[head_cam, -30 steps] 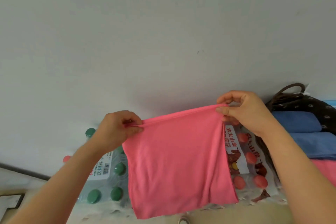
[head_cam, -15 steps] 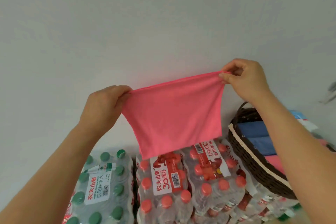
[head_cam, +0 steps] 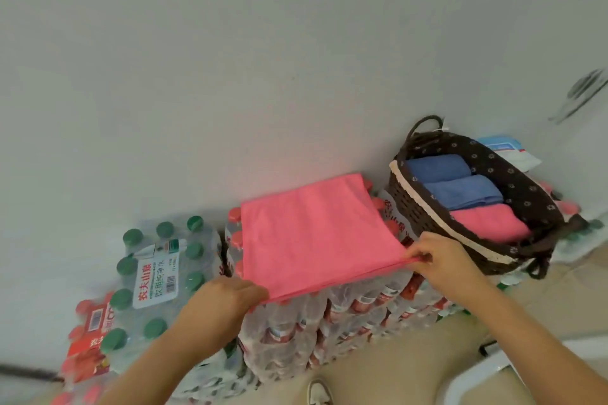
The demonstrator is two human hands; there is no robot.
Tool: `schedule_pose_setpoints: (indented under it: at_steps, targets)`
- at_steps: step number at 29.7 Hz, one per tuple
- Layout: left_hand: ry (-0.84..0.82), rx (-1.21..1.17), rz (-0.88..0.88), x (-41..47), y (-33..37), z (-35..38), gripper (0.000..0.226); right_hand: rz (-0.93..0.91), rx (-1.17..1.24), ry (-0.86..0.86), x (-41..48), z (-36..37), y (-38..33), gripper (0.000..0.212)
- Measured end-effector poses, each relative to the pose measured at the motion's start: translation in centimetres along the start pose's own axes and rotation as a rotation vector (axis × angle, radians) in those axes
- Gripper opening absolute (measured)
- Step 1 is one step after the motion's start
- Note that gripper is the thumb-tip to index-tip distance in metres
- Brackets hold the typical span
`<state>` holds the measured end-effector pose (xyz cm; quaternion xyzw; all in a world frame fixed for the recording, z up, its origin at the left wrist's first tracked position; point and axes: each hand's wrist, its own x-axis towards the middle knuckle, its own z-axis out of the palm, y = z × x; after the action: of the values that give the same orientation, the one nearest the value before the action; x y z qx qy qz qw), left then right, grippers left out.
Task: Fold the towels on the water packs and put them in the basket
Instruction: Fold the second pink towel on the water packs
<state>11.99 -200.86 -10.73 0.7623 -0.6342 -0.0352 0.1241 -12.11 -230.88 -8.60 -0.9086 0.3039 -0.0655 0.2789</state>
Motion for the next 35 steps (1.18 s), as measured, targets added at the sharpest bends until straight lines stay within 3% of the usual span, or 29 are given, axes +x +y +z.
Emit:
schedule_pose_setpoints:
  at_steps: [5,7,11,17,25,30,32,35]
  targets:
    - [-0.086,-0.061,0.017,-0.9,1.4,0.7,0.025,-0.151,-0.249,-0.105,-1.5,1.3,1.6,0.017]
    - [-0.122,-0.074,0.005,-1.2,1.8,0.8,0.03,-0.246,-0.321,-0.124,-2.0,1.7,2.0,0.021]
    - [-0.119,-0.19,-0.05,-1.9,2.4,1.1,0.026,-0.329,-0.309,-0.084,-2.6,2.0,2.7,0.036]
    - [-0.148,-0.523,-0.428,-3.1,2.9,0.6,0.012,0.012,0.015,-0.161,-3.2,2.1,2.3,0.043]
    - [-0.092,-0.79,-0.565,-3.0,1.9,0.0,0.02,0.194,0.434,-0.271,-1.1,-0.4,0.8,0.024]
    - [0.112,-0.938,-0.659,-1.3,0.7,-0.8,0.022,0.329,0.758,-0.13,1.0,-0.2,-0.2,0.015]
    - [0.171,-0.908,-0.693,0.0,0.2,-1.2,0.02,0.333,0.75,-0.041,2.3,0.1,-1.0,0.015]
    - [0.267,-0.866,-0.761,2.0,-1.0,-1.6,0.019,0.282,0.546,0.077,4.7,0.5,-1.9,0.014]
